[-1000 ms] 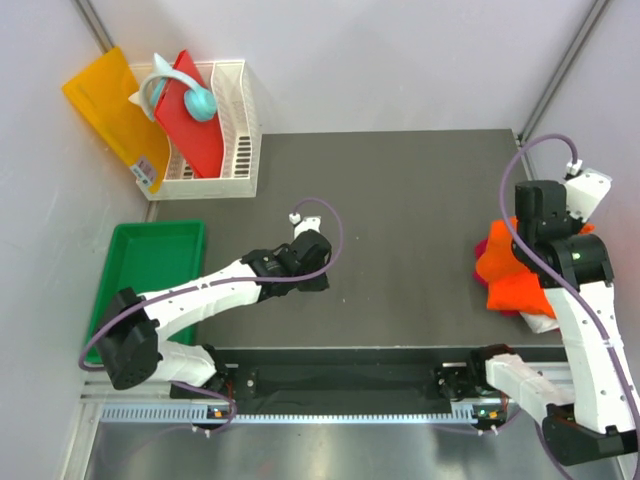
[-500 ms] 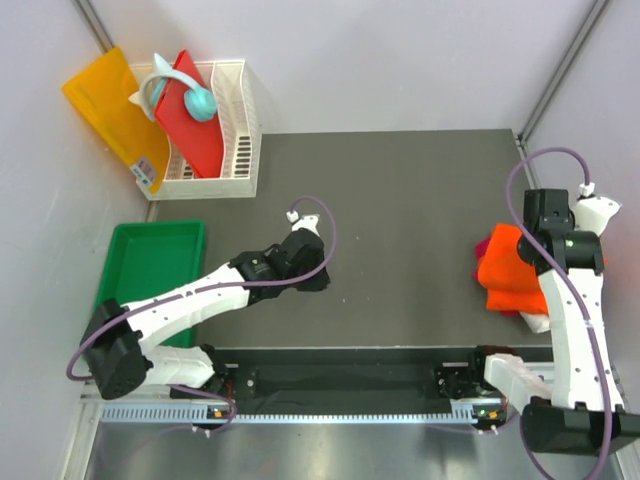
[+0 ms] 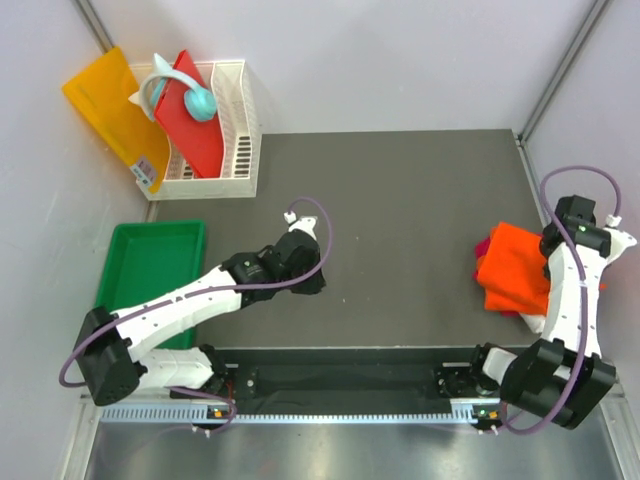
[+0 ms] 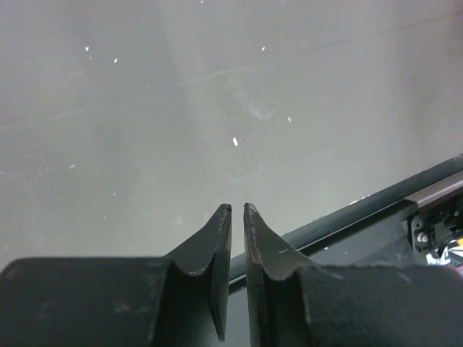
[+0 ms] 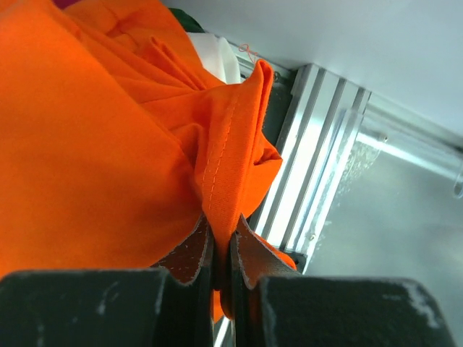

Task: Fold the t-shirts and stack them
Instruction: Put the neatly folded tshirt into the corner of the board with the right arm

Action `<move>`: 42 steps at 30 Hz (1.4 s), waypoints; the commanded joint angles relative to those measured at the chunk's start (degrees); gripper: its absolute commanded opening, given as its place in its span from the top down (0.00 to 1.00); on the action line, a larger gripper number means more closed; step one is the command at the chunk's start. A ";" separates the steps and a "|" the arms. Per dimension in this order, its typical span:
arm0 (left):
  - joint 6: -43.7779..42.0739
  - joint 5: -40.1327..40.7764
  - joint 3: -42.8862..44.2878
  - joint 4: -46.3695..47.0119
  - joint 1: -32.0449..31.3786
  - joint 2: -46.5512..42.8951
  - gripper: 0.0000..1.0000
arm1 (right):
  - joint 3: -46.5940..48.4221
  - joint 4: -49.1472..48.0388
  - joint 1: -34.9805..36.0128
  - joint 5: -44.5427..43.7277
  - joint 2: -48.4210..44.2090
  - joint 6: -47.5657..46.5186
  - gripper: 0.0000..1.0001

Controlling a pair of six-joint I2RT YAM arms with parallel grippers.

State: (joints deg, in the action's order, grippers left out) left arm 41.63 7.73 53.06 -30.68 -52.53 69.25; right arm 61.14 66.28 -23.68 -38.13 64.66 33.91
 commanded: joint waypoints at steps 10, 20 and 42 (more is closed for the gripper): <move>-2.78 1.59 1.26 -3.25 -0.11 -1.23 0.81 | -4.55 -8.44 -6.65 5.52 -2.60 3.45 1.00; -4.62 -1.84 1.43 -0.44 -0.11 0.35 0.76 | 6.52 -8.98 0.74 6.93 -3.84 0.54 0.44; -6.91 -4.92 3.64 0.18 -0.11 7.04 0.78 | -4.53 -16.44 8.04 18.89 -8.67 5.38 1.00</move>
State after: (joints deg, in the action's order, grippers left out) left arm 35.70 3.44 54.68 -32.53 -52.56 76.55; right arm 62.00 51.59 -15.86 -18.33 55.44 37.12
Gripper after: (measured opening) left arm 0.227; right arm 0.003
